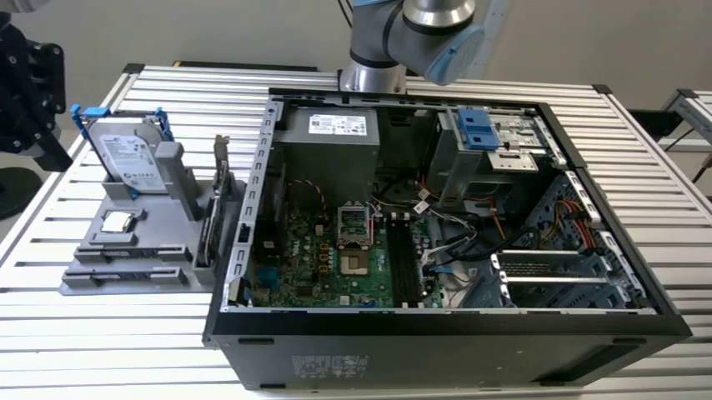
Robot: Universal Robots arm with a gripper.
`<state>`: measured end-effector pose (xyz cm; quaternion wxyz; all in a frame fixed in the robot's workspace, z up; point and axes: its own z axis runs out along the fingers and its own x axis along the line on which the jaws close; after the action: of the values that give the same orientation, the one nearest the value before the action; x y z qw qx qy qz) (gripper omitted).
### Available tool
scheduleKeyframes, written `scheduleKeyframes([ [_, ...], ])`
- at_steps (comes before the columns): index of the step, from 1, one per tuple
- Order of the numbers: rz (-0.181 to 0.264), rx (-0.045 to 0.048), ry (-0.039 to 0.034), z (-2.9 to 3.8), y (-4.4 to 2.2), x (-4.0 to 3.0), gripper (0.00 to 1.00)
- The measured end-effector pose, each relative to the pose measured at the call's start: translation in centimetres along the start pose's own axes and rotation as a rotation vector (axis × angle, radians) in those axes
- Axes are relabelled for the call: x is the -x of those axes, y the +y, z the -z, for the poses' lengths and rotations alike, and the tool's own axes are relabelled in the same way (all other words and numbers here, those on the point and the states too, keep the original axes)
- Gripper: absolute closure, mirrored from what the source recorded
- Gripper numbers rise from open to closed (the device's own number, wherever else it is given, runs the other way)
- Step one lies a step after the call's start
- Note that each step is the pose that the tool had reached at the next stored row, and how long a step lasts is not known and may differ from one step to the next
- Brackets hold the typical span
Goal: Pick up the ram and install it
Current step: 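Pick up the ram and move it above insertion slot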
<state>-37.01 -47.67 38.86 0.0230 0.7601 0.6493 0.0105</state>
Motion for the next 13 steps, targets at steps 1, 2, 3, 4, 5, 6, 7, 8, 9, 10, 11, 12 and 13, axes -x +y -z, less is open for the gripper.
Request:
scheduleKeyframes([
  [1, -0.009, -0.0001, -0.0005, 0.0, 0.0, 0.0, 1.0],
  [2, -0.016, -0.0003, -0.0008, 0.01, -0.01, 0.0, 1.0],
  [3, -0.017, -0.0003, -0.0009, 0.01, -0.02, 0.0, 1.0],
  [4, -0.017, -0.0003, -0.0009, 0.01, -0.02, 0.0, 1.0],
  [5, -0.016, -0.0003, -0.001, 0.01, -0.02, 0.0, 1.0],
  [6, -0.01, -0.0001, -0.0007, 0.01, -0.02, 0.0, 1.0],
  [7, 0.0, 0.0, -0.0001, 0.0, -0.03, 0.0, 1.0],
  [8, 0.013, 0.0002, 0.0006, 0.0, -0.03, 0.0, 1.0],
  [9, 0.028, 0.0004, 0.0013, -0.01, -0.04, 0.0, 1.0],
  [10, 0.043, 0.0006, 0.002, -0.02, -0.04, -0.01, 1.0],
  [11, 0.059, 0.0007, 0.0027, -0.02, -0.04, -0.01, 1.0],
  [12, 0.073, 0.001, 0.0035, -0.04, -0.05, -0.02, 1.0],
  [13, 0.087, 0.0011, 0.0041, -0.05, -0.05, -0.02, 1.0],
])
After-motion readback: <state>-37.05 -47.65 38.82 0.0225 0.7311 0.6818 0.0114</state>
